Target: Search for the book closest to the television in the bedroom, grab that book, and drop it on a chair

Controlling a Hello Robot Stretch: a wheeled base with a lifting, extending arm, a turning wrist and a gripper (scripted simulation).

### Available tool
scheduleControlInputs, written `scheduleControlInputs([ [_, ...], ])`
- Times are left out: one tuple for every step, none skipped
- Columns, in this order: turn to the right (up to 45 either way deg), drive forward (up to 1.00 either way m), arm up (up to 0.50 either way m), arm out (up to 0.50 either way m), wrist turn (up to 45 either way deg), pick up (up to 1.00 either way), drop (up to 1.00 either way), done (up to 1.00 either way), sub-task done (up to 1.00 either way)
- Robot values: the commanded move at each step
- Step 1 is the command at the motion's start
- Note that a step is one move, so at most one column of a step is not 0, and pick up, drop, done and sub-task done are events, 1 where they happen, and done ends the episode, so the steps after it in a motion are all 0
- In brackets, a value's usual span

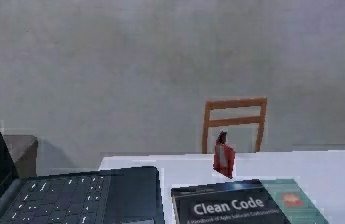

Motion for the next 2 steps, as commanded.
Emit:
scheduleControlInputs([
  [0.0,0.00,0.00,0.14,0.0,0.00,0.00,0.00,0.00],
  [0.0,0.00,0.00,0.00,45.0,0.00,0.00,0.00,0.00],
])
